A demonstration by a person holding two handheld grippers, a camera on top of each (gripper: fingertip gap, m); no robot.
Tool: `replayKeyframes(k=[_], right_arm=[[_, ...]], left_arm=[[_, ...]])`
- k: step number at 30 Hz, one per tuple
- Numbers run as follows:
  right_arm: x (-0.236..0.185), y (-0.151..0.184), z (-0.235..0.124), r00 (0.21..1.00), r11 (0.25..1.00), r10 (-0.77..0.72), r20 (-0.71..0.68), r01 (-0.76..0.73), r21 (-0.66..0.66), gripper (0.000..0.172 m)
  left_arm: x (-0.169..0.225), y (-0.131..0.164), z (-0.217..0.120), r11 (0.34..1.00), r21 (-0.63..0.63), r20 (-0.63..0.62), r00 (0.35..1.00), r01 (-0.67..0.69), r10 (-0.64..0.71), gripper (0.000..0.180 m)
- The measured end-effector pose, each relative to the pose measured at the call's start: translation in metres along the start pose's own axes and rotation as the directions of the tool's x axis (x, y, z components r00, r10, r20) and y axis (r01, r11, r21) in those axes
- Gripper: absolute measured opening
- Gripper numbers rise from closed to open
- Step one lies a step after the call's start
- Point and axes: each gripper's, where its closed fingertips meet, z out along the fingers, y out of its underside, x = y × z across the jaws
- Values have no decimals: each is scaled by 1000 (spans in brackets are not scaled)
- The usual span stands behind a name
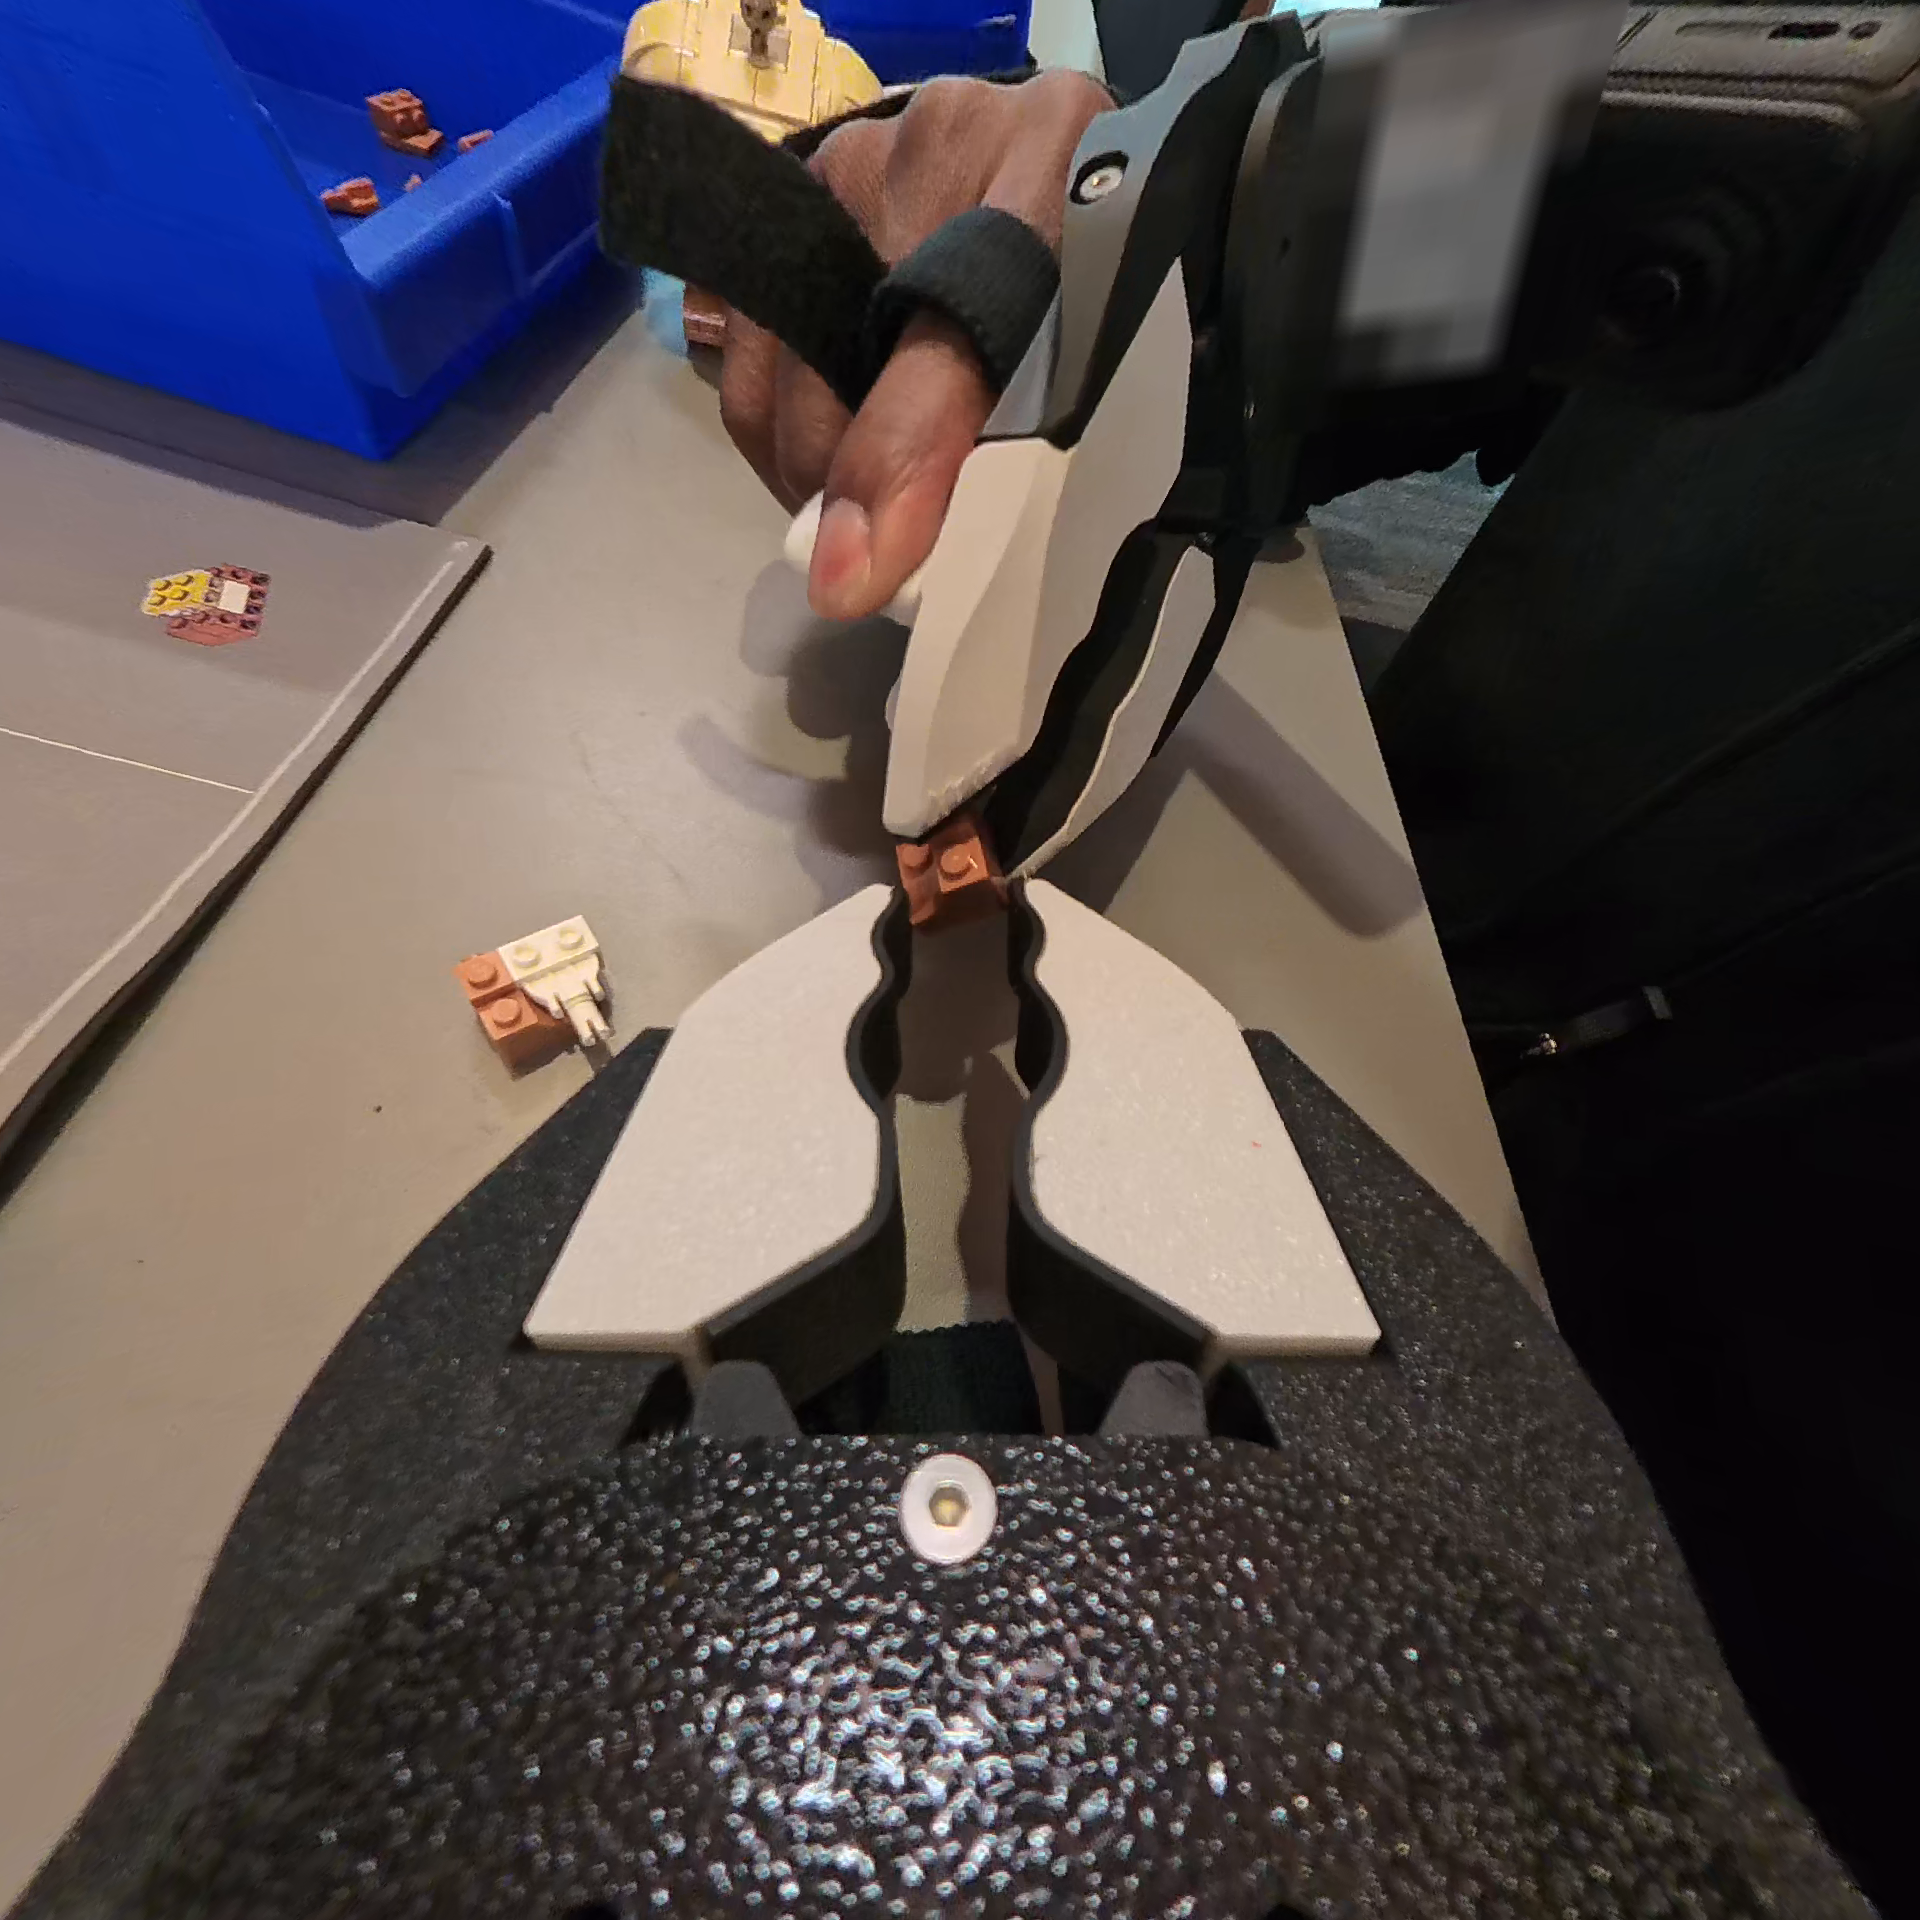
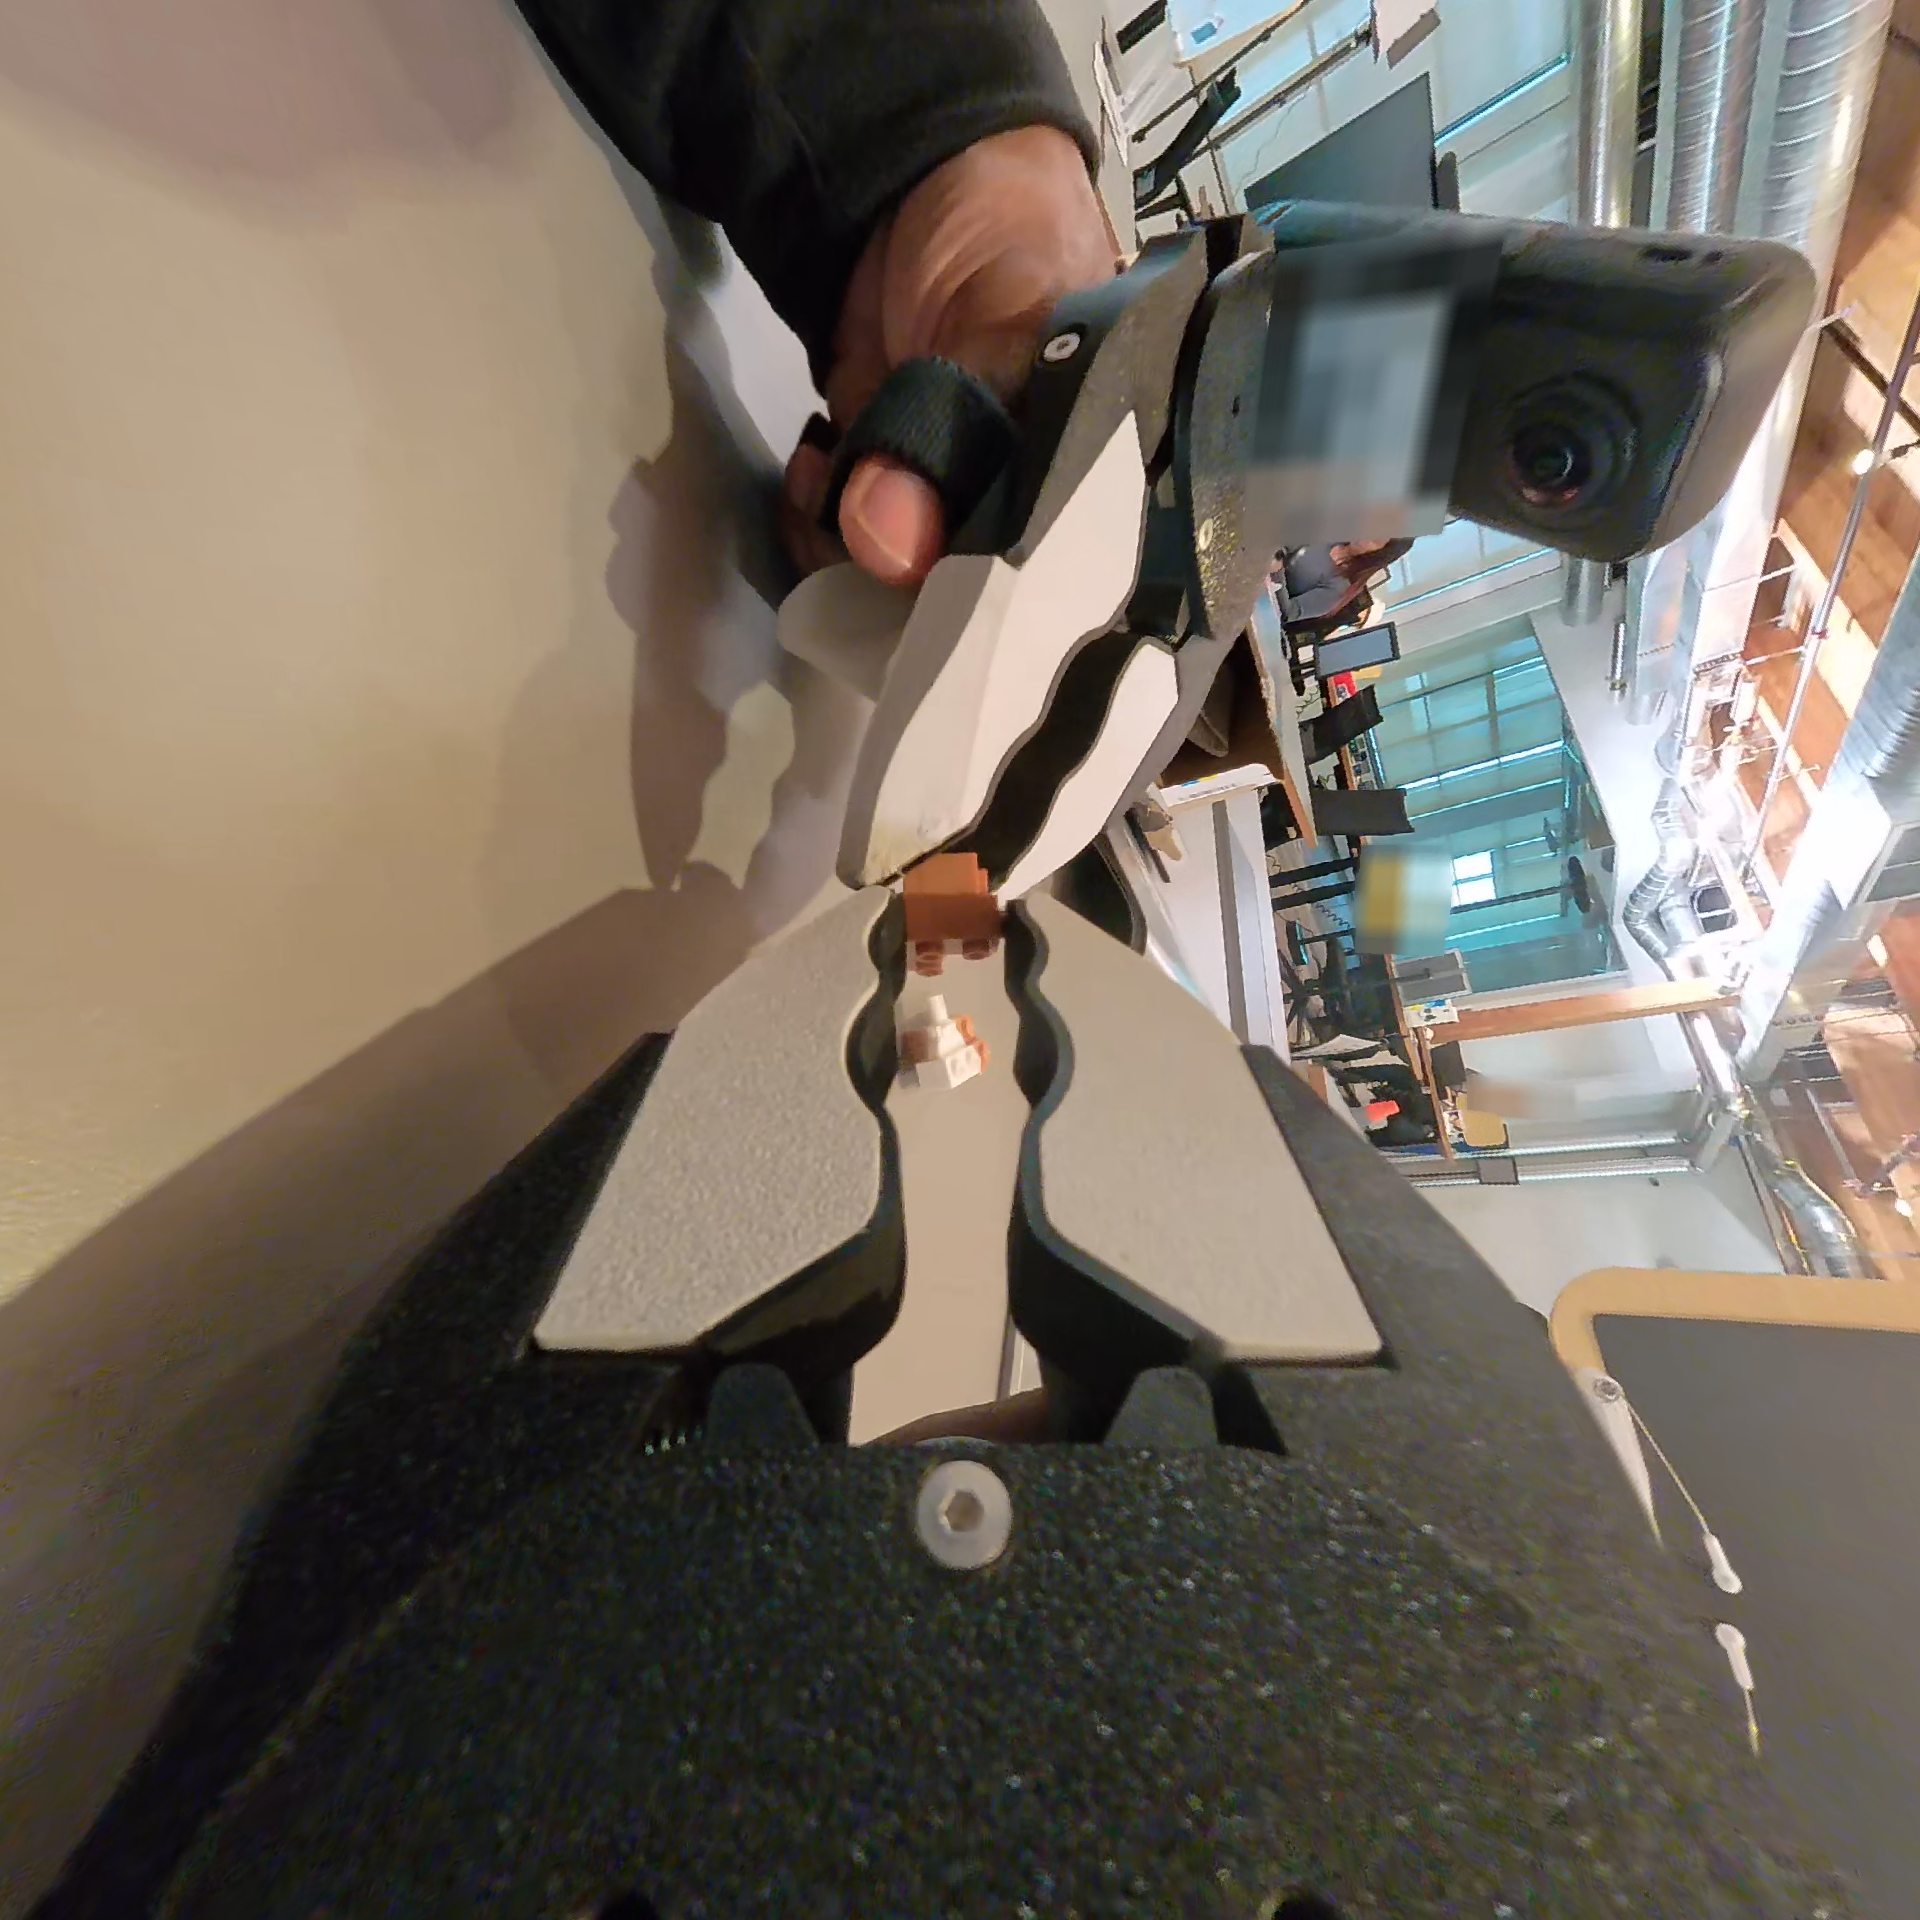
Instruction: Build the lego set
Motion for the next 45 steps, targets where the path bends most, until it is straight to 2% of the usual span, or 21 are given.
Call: replayKeyframes(k=[4,9,11,13,15,17,22,24,29,34,37,42,45], right_arm=[[-1,0,0,1000,1000,8,5,-8,5,18],[3,4,2,998,1000,-9,-68,9,11,19],[-3,9,3,998,999,-40,-53,39,-24,31],[-5,12,2,999,999,-33,-42,32,-29,34],[-4,15,-1,999,999,42,-16,-43,-21,38],[-1,16,-5,984,984,177,28,-177,4,37],[11,11,-12,886,885,452,103,-460,77,31],[6,11,-11,863,866,484,144,-496,65,29],[-5,18,-6,871,880,469,147,-475,8,20],[-6,21,-4,882,892,448,142,-453,-3,12],[-6,23,-5,885,894,445,137,-448,-9,10],[-7,36,-5,875,886,463,142,-459,-60,10],[-12,41,-3,865,884,467,181,-456,-101,10]], left_arm=[[0,1,0,1000,-7,1,1000,-8,8,17],[-6,-1,-2,999,-1,62,997,-48,48,17],[-8,2,-1,994,-32,99,990,-101,104,17],[-9,2,-2,988,-45,127,980,-150,155,17],[-13,2,-3,977,-60,170,962,-205,213,16],[-17,1,-4,955,-88,221,929,-283,295,16],[-24,1,-1,890,-164,309,835,-426,456,17],[-26,0,0,877,-182,327,814,-444,480,17],[-26,-1,4,850,-206,340,779,-485,527,17],[-27,4,8,845,-233,333,777,-481,534,17],[-30,5,5,868,-225,340,799,-443,496,19],[-45,5,-10,924,-185,386,840,-334,381,22],[-60,13,-15,949,-210,426,851,-237,307,24]])
